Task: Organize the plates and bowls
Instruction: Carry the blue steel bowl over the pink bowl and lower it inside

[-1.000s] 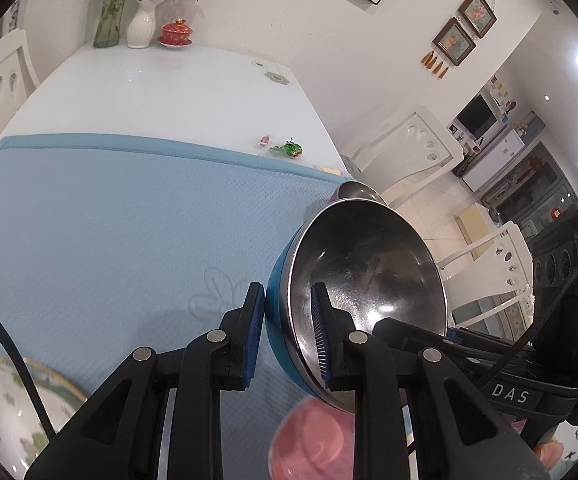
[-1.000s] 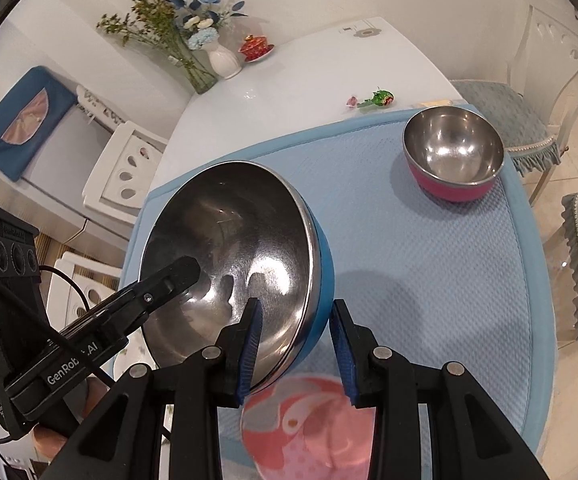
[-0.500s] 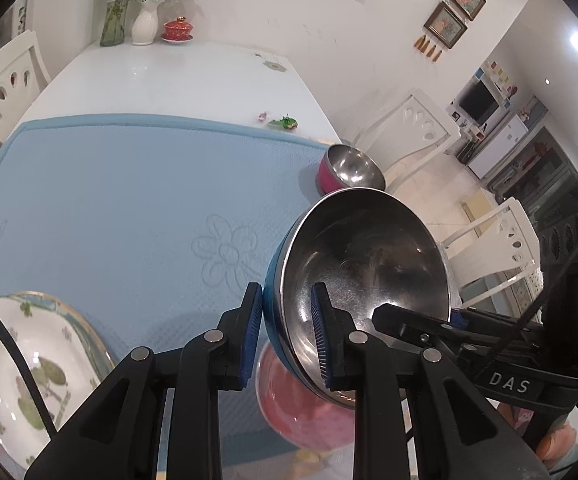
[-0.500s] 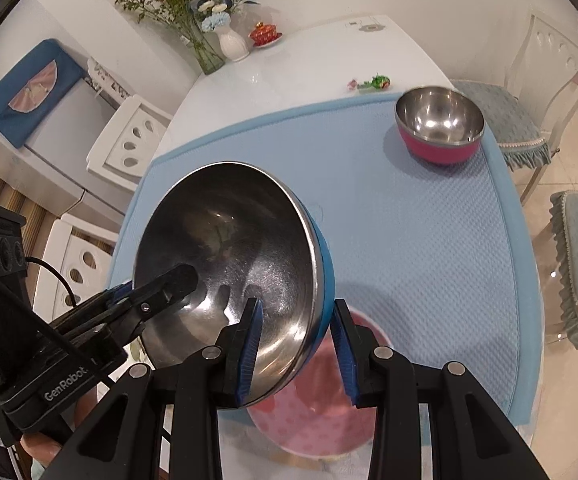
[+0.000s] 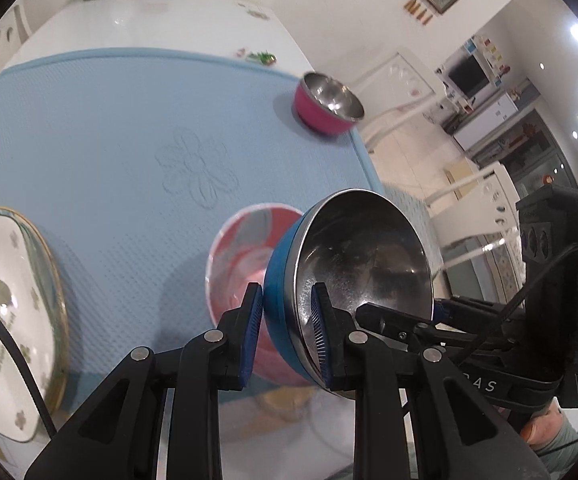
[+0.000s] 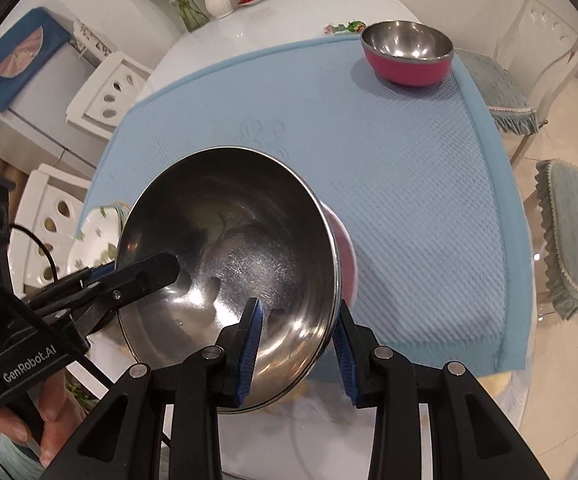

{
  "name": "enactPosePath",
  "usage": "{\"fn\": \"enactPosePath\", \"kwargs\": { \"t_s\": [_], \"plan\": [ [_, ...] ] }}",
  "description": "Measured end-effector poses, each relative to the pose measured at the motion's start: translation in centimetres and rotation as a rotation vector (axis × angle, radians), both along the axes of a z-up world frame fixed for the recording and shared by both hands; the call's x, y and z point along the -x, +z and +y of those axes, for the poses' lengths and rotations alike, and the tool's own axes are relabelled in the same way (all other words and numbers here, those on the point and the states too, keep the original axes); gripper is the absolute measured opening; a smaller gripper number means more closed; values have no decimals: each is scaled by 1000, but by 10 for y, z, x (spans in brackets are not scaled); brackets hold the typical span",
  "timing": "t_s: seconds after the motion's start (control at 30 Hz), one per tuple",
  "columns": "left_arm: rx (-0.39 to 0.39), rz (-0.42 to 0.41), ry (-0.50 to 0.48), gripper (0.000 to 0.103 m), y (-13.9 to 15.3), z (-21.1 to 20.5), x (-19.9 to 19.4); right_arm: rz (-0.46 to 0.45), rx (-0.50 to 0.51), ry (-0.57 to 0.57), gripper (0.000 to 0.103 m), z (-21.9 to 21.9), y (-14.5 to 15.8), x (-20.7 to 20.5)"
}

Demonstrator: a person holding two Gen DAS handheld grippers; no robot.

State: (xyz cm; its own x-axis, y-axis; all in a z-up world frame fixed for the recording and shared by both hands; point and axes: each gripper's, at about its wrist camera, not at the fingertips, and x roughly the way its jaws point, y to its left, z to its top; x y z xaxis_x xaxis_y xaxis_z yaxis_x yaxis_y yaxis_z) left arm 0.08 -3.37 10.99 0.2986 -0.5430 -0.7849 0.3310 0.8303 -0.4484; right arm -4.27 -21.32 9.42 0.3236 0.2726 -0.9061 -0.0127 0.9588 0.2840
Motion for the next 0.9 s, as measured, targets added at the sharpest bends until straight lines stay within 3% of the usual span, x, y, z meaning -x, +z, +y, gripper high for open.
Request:
{"fn": "enactPosePath", "kwargs": {
  "t_s": [0.2, 0.7, 0.9],
  "plan": [
    [-10, 3, -40, 21, -3, -9, 6, 16, 33, 6, 35, -4, -7, 8],
    [-34, 58, 17, 25, -22, 2, -4, 59, 7, -32, 35, -4, -13, -7],
    [-10, 58, 62, 27, -19, 20, -9, 84, -27, -48, 35, -6, -17, -8]
  ]
}}
